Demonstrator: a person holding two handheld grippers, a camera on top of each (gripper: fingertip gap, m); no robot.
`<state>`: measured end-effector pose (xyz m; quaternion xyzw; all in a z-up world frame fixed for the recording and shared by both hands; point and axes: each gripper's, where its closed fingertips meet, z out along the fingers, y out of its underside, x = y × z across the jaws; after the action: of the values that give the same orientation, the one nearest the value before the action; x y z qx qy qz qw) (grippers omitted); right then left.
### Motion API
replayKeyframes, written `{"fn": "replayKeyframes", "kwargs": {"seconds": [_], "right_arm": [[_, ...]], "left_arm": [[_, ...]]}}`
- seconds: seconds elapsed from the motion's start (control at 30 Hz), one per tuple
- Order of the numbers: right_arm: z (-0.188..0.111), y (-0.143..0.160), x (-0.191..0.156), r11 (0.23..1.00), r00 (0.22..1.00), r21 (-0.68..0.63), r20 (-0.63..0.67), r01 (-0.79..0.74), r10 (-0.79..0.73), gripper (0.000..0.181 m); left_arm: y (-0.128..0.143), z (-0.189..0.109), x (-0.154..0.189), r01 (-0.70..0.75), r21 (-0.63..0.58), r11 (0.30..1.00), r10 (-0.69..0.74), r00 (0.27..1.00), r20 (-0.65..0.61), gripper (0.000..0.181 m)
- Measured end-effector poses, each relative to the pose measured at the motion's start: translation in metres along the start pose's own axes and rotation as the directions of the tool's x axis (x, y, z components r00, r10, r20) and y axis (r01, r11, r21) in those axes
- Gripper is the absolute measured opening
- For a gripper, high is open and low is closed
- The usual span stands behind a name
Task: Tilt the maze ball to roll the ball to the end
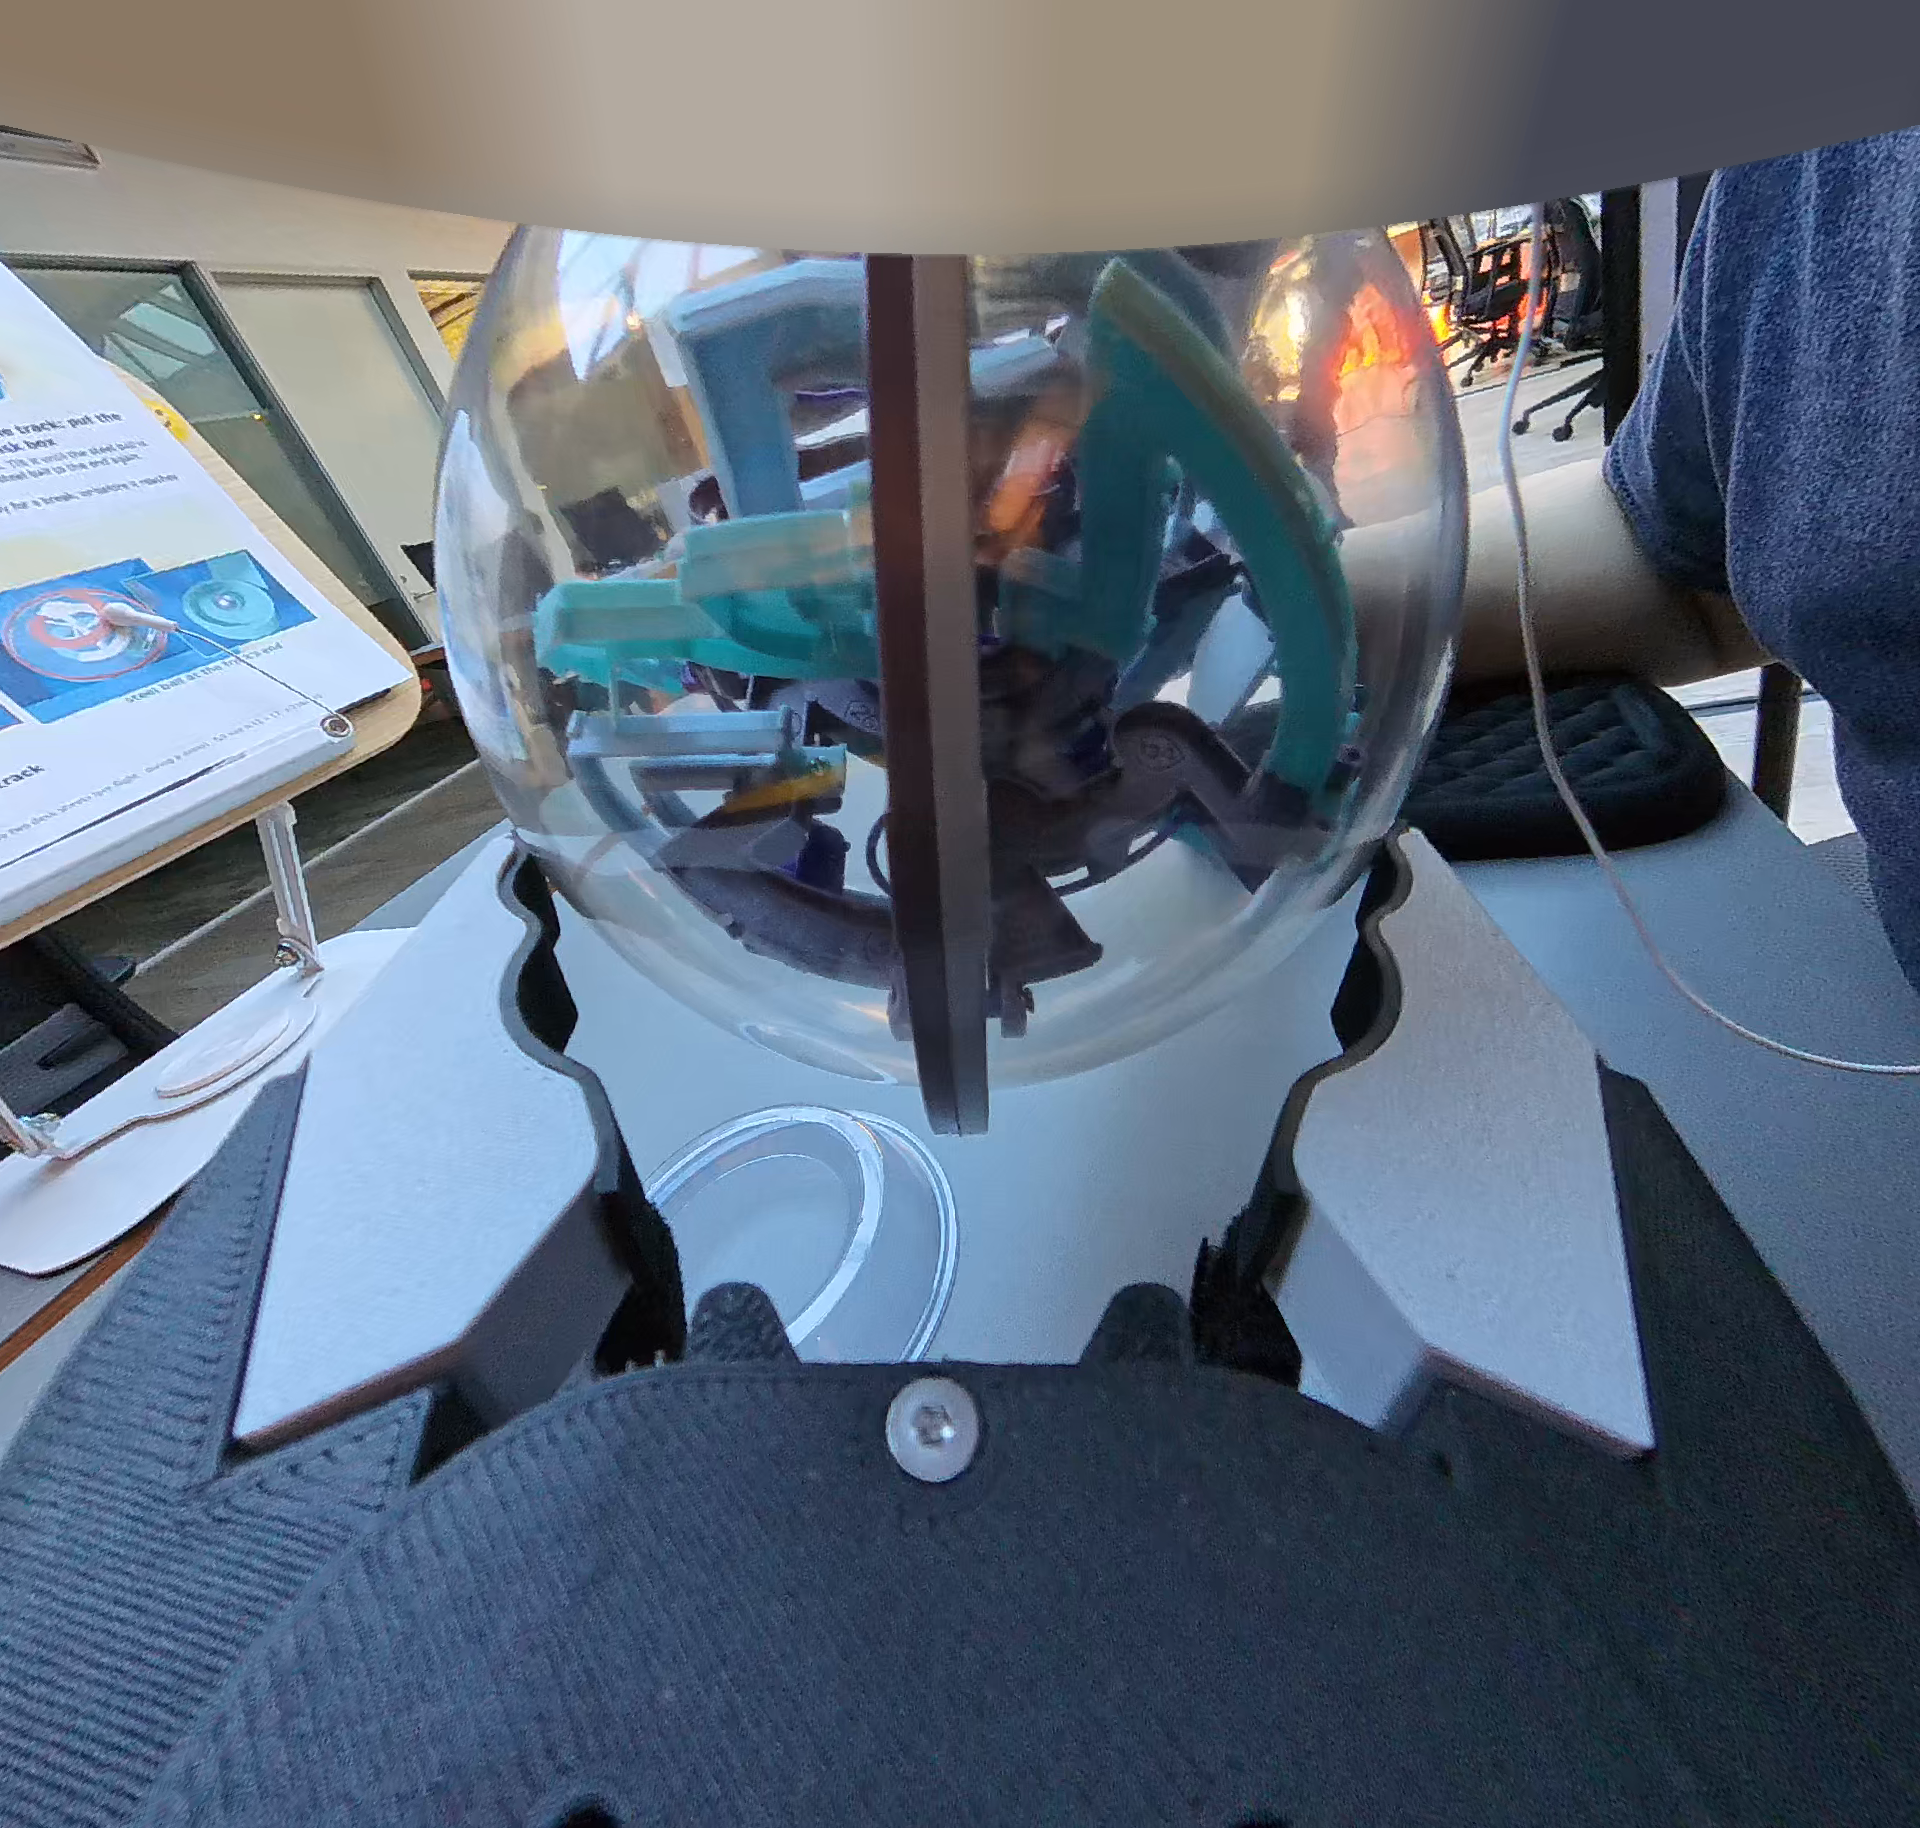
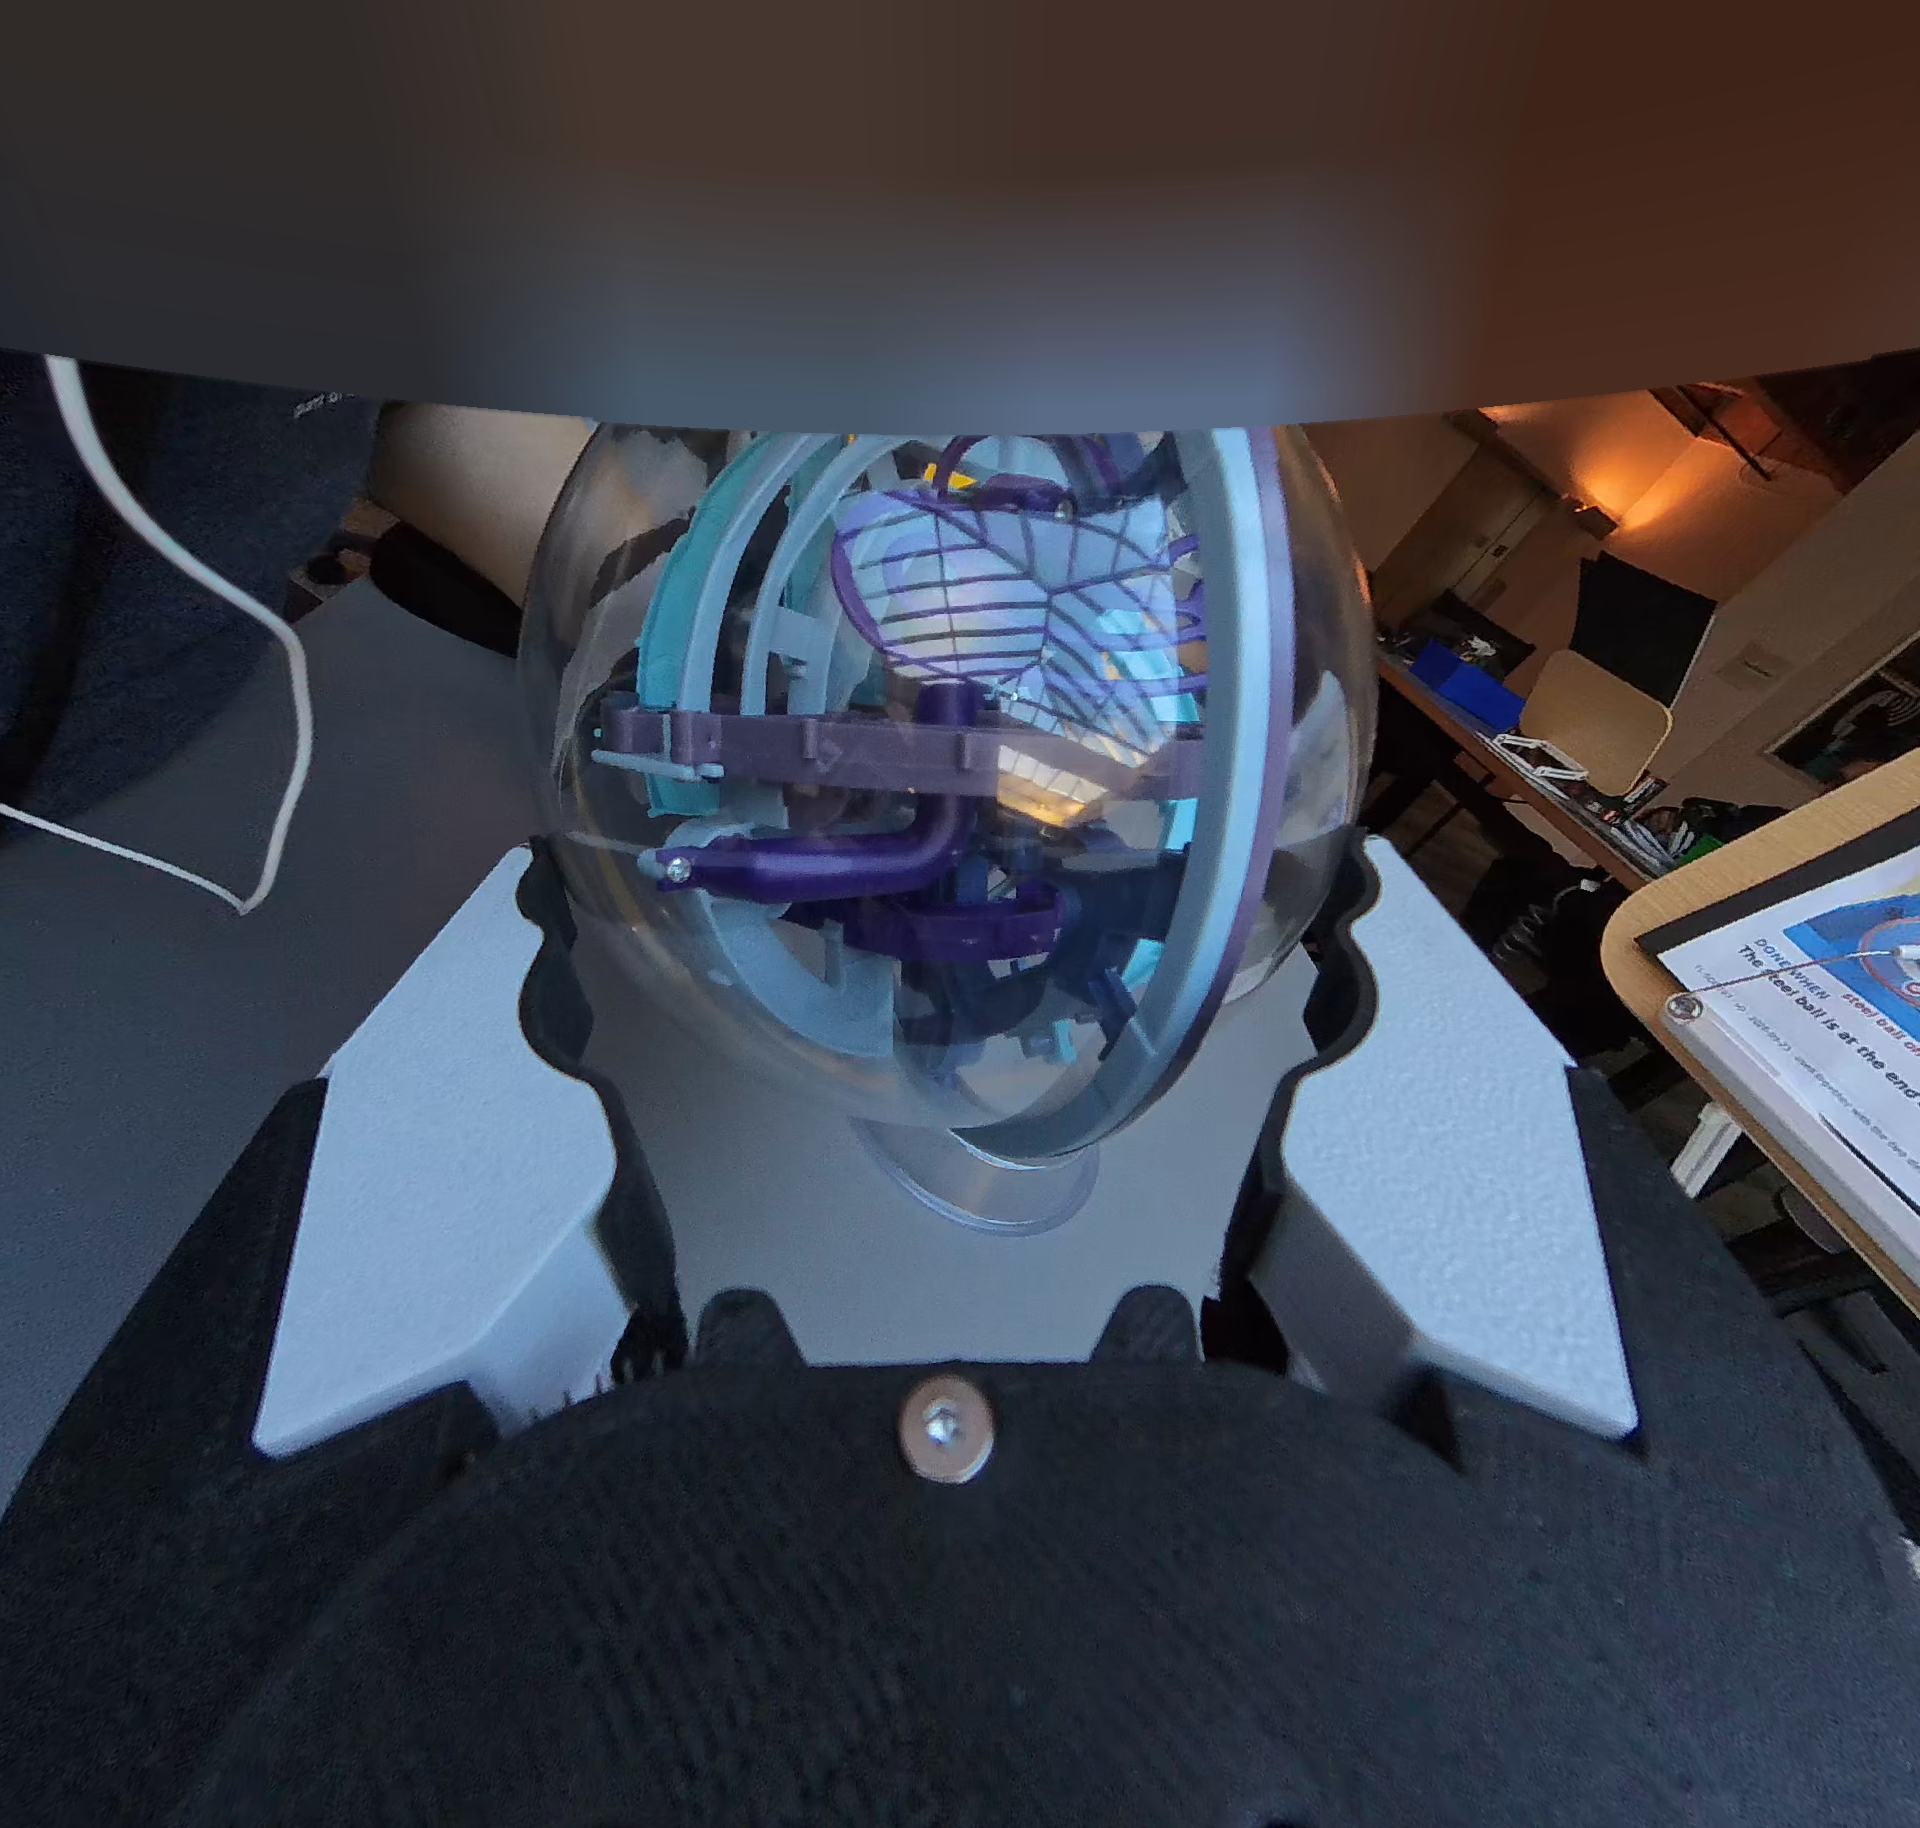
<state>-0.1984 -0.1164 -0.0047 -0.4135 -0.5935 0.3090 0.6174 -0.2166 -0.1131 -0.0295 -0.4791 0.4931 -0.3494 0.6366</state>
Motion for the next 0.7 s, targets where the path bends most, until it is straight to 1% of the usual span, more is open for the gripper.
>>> {"fn": "replayKeyframes", "kwargs": {"seconds": [0.2,0.47,0.7], "right_arm": [[-0.002,0.008,-0.001,1.000,1.000,-0.009,-0.009,-0.001,0.001,0.143],[-0.005,0.019,-0.004,1.000,1.000,0.014,-0.018,0.008,-0.007,0.143],[-0.002,0.033,-0.001,1.000,1.000,0.007,-0.018,0.013,-0.013,0.143]], "left_arm": [[0.009,0.002,0.001,-0.002,-0.033,0.999,0.002,1.000,-0.009,0.149],[0.020,0.005,0.002,-0.020,-0.080,0.997,0.019,1.000,-0.014,0.149],[0.030,0.004,-0.004,-0.052,-0.125,0.991,0.053,0.999,0.003,0.148]]}}
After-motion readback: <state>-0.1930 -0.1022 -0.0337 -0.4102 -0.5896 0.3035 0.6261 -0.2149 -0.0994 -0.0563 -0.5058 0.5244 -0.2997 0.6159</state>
